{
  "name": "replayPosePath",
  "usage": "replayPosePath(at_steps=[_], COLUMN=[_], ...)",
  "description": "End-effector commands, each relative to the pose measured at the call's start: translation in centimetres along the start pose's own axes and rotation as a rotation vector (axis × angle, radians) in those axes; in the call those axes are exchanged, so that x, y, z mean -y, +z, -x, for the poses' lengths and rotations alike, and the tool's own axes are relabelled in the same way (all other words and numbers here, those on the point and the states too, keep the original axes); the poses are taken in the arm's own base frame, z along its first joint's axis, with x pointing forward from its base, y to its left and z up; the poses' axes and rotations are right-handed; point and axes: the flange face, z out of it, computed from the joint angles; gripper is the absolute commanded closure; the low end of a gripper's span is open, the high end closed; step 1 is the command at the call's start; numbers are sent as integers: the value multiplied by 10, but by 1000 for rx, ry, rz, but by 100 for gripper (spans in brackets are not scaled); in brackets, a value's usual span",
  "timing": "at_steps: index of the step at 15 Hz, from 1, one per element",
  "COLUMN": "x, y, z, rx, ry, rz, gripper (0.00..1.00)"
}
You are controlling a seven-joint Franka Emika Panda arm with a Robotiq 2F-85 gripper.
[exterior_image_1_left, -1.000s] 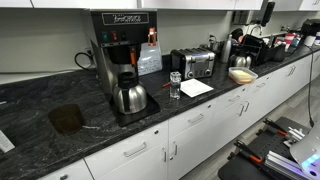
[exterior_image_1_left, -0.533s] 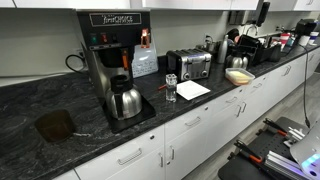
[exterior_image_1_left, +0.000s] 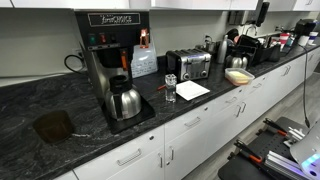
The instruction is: Open the right cupboard door above the coffee machine
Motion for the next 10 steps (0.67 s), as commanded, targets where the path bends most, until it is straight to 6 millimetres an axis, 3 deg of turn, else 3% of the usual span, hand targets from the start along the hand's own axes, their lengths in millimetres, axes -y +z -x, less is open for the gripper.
replayPosePath(at_steps=[1, 10], x=[13, 9], y=[-30, -76], z=[7, 17], rx=[49, 140], ry=[-21, -13], rz=[-15, 82], gripper=[98, 98])
